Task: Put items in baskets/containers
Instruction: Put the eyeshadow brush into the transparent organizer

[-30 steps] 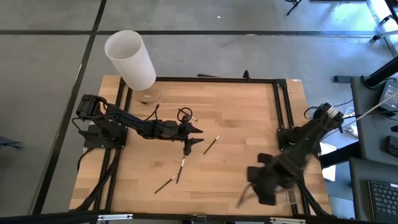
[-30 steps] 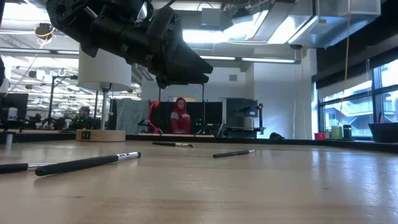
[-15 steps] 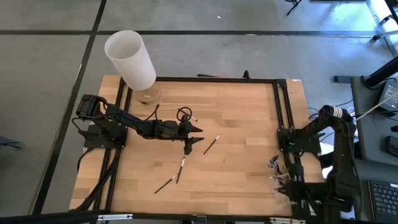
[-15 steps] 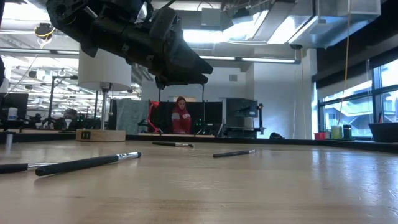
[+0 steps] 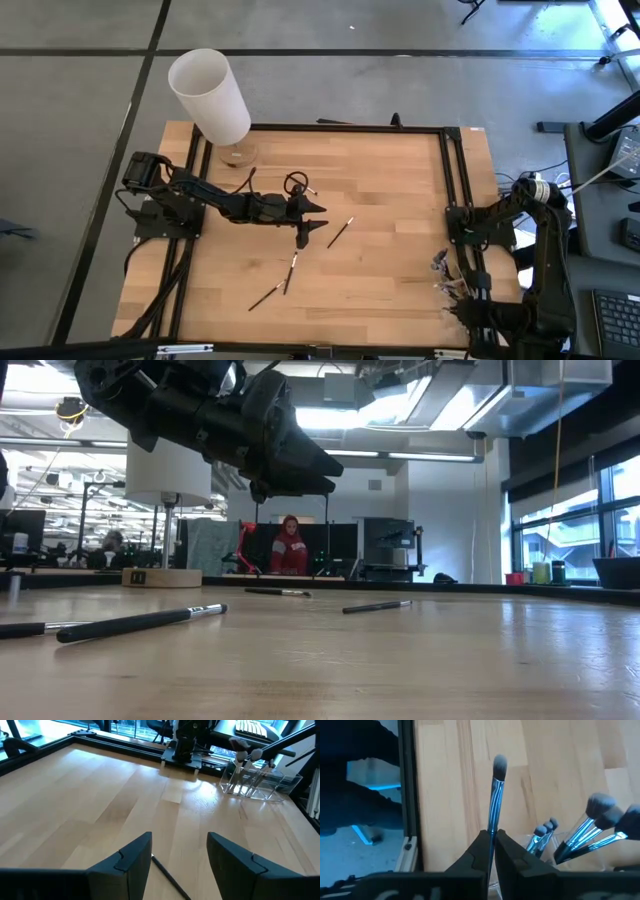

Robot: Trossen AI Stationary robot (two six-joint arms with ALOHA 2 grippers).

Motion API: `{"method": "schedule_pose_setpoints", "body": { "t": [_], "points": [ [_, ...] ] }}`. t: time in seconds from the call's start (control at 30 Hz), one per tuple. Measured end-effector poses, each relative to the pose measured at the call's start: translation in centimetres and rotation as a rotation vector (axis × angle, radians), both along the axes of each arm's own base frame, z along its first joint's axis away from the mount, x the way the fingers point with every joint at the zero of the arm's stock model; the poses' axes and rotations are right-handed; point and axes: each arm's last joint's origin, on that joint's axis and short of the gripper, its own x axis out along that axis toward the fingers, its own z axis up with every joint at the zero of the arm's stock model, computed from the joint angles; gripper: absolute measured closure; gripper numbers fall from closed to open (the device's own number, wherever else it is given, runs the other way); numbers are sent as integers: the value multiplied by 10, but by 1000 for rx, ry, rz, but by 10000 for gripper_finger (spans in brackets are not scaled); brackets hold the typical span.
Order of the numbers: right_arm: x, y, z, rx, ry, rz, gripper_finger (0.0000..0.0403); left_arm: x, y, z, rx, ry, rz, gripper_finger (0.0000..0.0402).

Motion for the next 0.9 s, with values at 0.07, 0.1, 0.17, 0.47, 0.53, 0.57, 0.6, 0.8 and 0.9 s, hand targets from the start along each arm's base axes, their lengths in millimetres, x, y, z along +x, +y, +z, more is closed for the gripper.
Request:
{"method": "schedule_pose_setpoints", "body": {
  "t": [0.07, 0.1, 0.17, 0.47, 0.53, 0.57, 0.6, 0.8, 0.9],
  "points": [
    [0, 2, -2, 18, -2, -25, 384, 0, 0, 0, 0, 0, 0, 217],
    [0, 2, -2, 30, -4, -37, 384, 0, 0, 0, 0, 0, 0, 217],
    [1, 4, -2, 47, -7, -44, 384, 0, 0, 0, 0, 0, 0, 217],
    [10, -3, -5, -5, 127, -71, 371, 0, 0, 0, 0, 0, 0, 217],
    [18, -8, -5, -48, 171, -56, 371, 0, 0, 0, 0, 0, 0, 217],
    [23, -10, -5, -61, 193, -36, 373, 0, 0, 0, 0, 0, 1, 217],
    [29, -11, -5, -65, 212, -11, 376, 0, 0, 0, 1, -2, 5, 217],
    [53, -16, -5, -80, 258, 97, 383, 0, 1, 2, 0, -16, 8, 217],
    [56, -13, -8, -40, 302, 113, 378, 0, 1, 2, -2, -16, 0, 217]
  ]
}}
